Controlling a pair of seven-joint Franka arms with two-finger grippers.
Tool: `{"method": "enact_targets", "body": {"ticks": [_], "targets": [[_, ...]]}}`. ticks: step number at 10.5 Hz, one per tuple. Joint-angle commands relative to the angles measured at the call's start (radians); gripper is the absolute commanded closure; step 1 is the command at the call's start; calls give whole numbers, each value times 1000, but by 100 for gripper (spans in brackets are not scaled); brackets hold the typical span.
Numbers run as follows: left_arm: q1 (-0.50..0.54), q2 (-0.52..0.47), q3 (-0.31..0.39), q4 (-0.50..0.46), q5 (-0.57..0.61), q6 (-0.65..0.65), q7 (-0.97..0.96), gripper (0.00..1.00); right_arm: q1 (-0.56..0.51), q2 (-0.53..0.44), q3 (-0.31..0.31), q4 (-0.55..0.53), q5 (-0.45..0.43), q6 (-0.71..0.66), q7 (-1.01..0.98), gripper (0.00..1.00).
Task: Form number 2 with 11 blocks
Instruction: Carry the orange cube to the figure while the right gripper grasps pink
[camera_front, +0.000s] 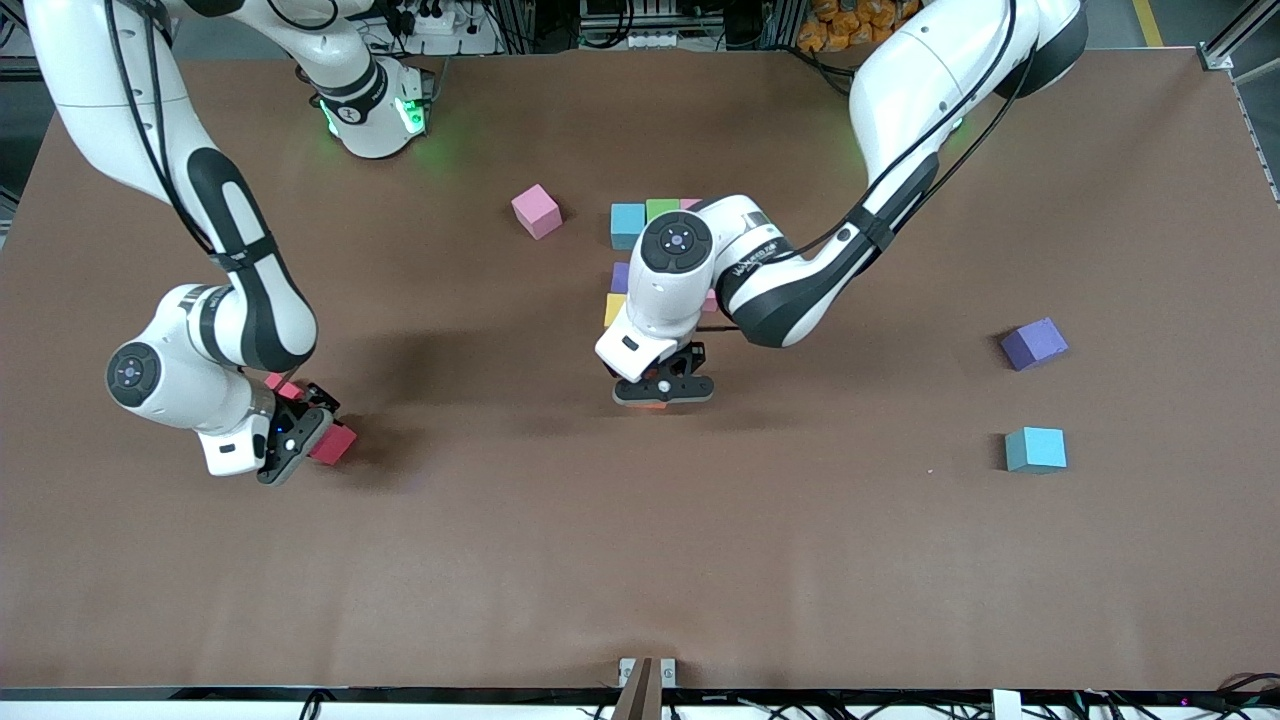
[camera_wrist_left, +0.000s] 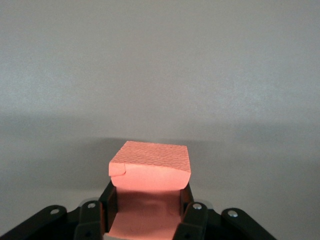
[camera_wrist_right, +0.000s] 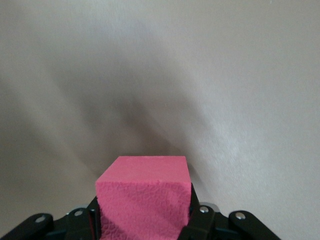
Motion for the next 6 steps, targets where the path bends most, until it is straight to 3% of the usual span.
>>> {"method": "enact_targets", "body": {"ticks": [1,6], "targets": [[-17,11,20,26,-22,8,30,71,48,-12,-1,20,18,-11,120,73],[-66,35,27,15,-15,55,68,67,141,-4,-2,71,17,-11,239,73]]}}
